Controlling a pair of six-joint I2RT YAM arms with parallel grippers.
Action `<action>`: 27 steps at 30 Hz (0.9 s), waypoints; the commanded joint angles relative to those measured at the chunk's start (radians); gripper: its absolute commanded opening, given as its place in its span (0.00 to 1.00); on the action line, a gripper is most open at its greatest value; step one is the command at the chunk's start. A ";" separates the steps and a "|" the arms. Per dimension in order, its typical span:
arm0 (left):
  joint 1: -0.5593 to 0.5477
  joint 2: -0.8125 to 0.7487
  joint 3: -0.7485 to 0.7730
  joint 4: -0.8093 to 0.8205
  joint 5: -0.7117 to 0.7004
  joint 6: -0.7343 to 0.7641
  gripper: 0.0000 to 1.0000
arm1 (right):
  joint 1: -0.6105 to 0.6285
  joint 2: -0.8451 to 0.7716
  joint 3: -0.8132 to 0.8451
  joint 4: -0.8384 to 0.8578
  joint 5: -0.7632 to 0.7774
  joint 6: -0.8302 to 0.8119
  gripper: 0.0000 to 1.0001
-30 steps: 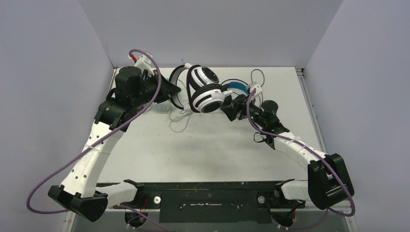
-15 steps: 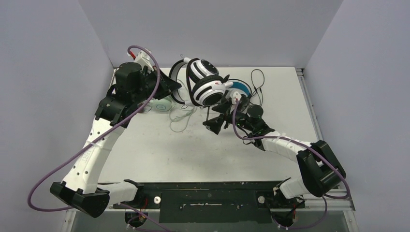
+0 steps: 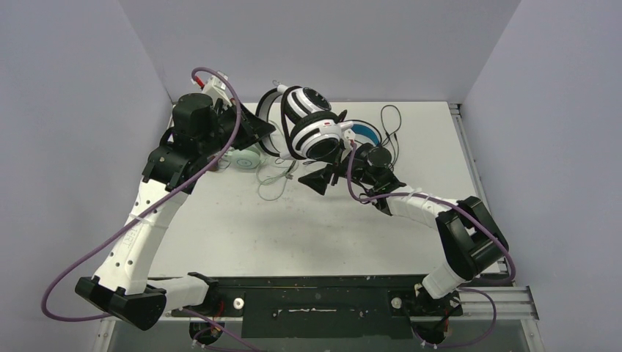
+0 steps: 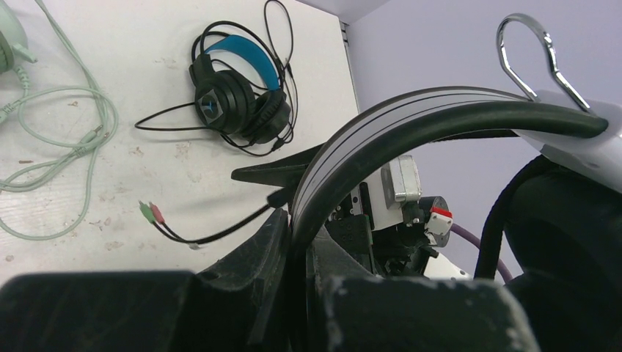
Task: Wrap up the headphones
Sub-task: Wrap the headphones cable around the headphones.
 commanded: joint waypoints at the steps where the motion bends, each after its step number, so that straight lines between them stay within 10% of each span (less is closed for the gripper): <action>1: 0.005 -0.012 0.077 0.103 0.031 -0.043 0.00 | 0.006 0.003 0.041 0.088 -0.053 -0.005 0.92; 15: 0.007 -0.006 0.077 0.108 0.029 -0.044 0.00 | 0.007 0.027 0.068 -0.056 0.153 -0.096 0.97; 27: 0.005 -0.012 0.098 0.097 0.027 -0.049 0.00 | 0.007 0.044 -0.044 0.002 0.107 -0.098 0.23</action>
